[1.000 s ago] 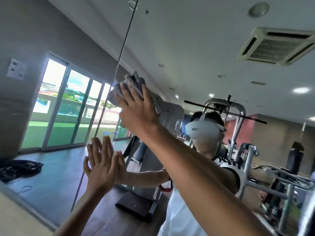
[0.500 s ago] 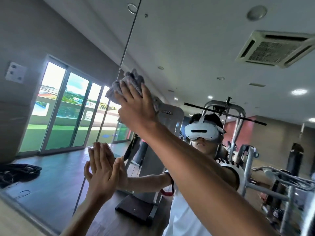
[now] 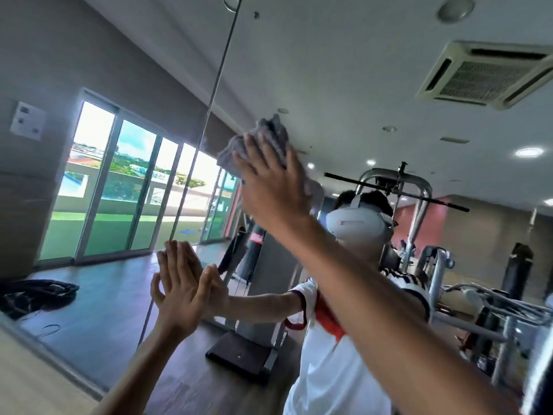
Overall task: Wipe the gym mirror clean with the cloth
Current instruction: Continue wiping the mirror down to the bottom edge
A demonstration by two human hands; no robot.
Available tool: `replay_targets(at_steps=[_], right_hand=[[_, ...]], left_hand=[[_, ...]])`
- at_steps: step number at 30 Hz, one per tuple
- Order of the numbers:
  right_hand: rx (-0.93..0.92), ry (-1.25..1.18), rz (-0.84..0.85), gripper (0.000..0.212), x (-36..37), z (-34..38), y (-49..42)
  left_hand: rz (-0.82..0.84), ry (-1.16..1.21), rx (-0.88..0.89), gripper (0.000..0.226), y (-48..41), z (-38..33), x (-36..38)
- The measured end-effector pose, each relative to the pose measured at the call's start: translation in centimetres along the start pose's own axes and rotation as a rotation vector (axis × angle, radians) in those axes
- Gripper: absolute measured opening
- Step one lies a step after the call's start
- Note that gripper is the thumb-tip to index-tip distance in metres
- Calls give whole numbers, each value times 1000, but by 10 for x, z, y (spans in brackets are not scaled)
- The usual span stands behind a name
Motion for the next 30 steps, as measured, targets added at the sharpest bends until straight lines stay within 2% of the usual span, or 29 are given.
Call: replay_targets(at_steps=[1, 4, 6, 10, 12, 15, 17, 19, 22, 24, 27, 30], right_hand=[[-16, -23, 26, 68, 7, 23, 3], [-280, -13, 147, 66, 23, 87, 54], [-389, 27, 197, 67, 29, 78, 102], [-208, 45, 42, 56, 13, -26, 159], [-93, 85, -16, 60, -3, -74, 141], [129, 57, -142, 60, -17, -89, 104], [99, 24, -166, 58, -7, -68, 116], [-35, 26, -123, 55, 1, -51, 156], [-116, 60, -69, 52, -5, -78, 223], [-65, 96, -86, 54, -18, -122, 247], [84, 125, -174, 54, -40, -181, 231], [228, 94, -223, 56, -42, -186, 205]], left_hand=[[-2, 10, -7, 92, -1, 2, 0], [1, 42, 27, 94, -2, 9, 3], [26, 21, 33, 96, -2, 9, 3], [29, 40, -84, 96, 8, -11, 3], [18, 53, -94, 91, 17, -32, 10], [-29, 44, -27, 83, 37, -73, 25], [-54, 62, -5, 81, 52, -97, 34], [-72, 85, 29, 81, 63, -118, 42], [-66, 59, 85, 78, 76, -136, 50], [-70, 30, 111, 77, 83, -147, 54], [-100, 23, 113, 78, 93, -168, 58], [-115, 91, 55, 82, 100, -183, 62]])
Point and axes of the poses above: each hand's wrist, its own y-axis away from the middle knuckle, its own x-axis out of the palm, z = x × y, the point moved 6 cm from there along -y, towards the middle knuckle, and after that the axes turned 3 degrees about -z, right-handed, at the moved point
